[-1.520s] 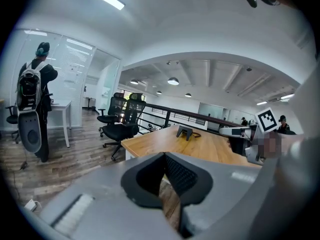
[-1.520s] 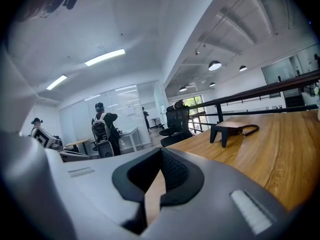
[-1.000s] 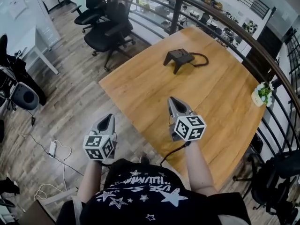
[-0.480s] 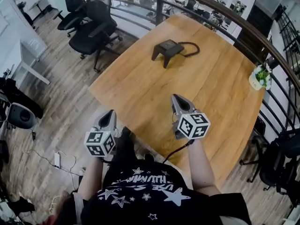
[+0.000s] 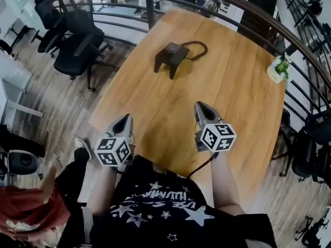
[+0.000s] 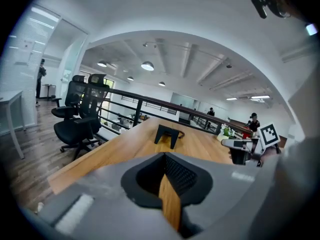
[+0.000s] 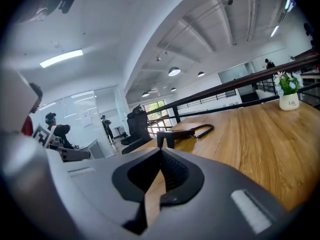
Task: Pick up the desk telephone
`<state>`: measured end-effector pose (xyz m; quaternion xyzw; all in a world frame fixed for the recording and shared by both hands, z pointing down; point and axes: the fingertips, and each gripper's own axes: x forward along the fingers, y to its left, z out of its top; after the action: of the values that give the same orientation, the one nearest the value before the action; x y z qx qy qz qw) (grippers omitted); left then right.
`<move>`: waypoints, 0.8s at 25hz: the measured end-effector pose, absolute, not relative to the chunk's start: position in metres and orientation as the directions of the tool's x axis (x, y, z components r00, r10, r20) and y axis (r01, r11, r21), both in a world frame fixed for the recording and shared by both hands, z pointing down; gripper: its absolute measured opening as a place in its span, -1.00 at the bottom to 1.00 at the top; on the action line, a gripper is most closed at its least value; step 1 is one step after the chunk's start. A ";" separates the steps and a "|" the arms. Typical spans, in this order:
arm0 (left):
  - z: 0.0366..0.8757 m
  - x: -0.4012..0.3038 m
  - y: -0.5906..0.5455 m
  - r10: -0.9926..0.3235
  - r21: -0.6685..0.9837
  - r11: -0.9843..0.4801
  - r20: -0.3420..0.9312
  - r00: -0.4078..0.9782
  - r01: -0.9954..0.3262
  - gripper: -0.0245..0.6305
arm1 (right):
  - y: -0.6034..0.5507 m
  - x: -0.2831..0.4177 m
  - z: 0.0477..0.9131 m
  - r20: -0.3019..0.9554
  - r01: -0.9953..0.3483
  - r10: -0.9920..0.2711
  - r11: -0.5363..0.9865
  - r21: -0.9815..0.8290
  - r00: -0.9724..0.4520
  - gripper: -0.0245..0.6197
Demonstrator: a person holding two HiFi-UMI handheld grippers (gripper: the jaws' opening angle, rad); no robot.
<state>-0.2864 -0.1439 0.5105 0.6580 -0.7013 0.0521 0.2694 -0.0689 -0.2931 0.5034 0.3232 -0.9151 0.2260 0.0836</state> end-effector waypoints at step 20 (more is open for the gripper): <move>0.524 -0.264 -0.292 -0.785 0.594 -0.115 0.437 0.439 -0.797 -0.64 | -0.335 -0.037 0.499 0.359 -0.824 -0.747 0.460 -0.330 -0.560 -0.92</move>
<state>-0.2644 -0.2924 0.5241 0.7466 -0.5297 0.0070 0.4024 -0.0374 -0.3350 0.4986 0.4617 -0.8506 0.2382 0.0815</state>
